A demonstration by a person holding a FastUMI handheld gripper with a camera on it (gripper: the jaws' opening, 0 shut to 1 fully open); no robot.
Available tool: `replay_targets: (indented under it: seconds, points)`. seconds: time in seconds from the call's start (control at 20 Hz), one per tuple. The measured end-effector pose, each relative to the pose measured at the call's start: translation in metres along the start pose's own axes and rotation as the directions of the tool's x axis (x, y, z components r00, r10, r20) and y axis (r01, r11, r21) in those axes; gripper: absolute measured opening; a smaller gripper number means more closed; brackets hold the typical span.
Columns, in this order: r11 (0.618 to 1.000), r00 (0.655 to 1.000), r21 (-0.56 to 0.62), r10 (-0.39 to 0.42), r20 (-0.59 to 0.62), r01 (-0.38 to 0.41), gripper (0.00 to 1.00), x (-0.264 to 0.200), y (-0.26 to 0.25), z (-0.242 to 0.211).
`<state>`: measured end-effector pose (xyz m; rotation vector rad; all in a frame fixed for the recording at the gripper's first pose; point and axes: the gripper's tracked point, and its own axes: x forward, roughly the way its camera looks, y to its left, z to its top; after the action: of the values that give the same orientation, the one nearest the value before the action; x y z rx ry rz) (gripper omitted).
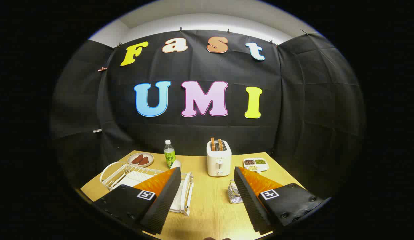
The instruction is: Take the plate from the dish rack, then take the spoon from the basket and place it into the plate.
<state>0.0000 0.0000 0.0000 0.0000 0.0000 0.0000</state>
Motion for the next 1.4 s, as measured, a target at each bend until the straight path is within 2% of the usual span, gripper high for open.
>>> replay_targets:
  seconds: [0.3,0.85,1.2,1.4]
  points:
    - [1.0,1.0,-0.013,-0.014,-0.024,0.014,0.97,0.004,-0.001,-0.005]
    - [1.0,0.999,-0.003,0.008,-0.044,-0.008,0.98,0.016,0.004,-0.01]
    - [1.0,0.994,0.011,0.02,-0.111,-0.019,0.98,0.036,0.011,-0.022]
    - [0.997,0.983,0.058,0.064,-0.169,-0.055,0.98,0.057,0.03,-0.024]
